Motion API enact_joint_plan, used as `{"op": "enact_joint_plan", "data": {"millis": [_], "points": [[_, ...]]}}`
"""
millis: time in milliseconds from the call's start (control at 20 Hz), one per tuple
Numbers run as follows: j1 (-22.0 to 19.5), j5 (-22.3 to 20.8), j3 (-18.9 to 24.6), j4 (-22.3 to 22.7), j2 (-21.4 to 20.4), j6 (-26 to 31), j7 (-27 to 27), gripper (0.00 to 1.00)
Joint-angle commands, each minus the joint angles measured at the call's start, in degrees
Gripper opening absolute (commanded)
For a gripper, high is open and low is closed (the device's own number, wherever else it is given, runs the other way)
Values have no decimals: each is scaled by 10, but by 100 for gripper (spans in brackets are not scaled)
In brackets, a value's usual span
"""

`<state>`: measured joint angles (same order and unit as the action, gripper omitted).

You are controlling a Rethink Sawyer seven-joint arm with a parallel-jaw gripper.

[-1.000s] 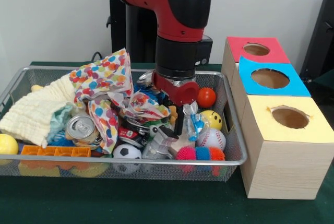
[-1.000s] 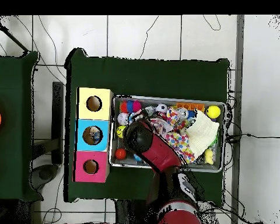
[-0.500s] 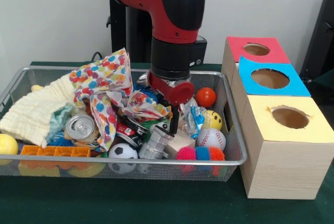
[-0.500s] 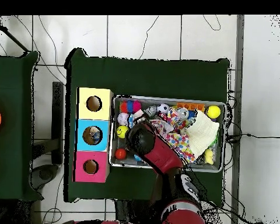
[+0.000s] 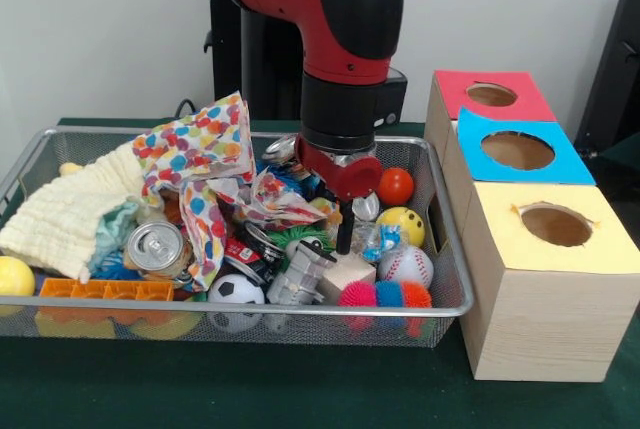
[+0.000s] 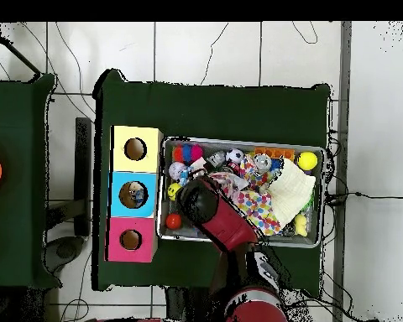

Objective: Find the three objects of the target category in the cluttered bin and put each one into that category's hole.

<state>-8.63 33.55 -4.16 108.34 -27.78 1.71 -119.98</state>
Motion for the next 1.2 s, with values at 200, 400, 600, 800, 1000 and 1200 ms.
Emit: {"op": "enact_joint_plan", "data": {"millis": [200, 400, 600, 800, 1000, 1200], "points": [[23, 89, 49, 45, -6, 32, -197, 100], [31, 116, 64, 57, -12, 18, -212, 100], [38, 136, 80, 55, -4, -5, -221, 100], [37, 144, 88, 53, 2, -16, -229, 100], [27, 140, 107, 48, 13, -47, -251, 100], [18, 134, 117, 33, 28, -68, -273, 100]]}}
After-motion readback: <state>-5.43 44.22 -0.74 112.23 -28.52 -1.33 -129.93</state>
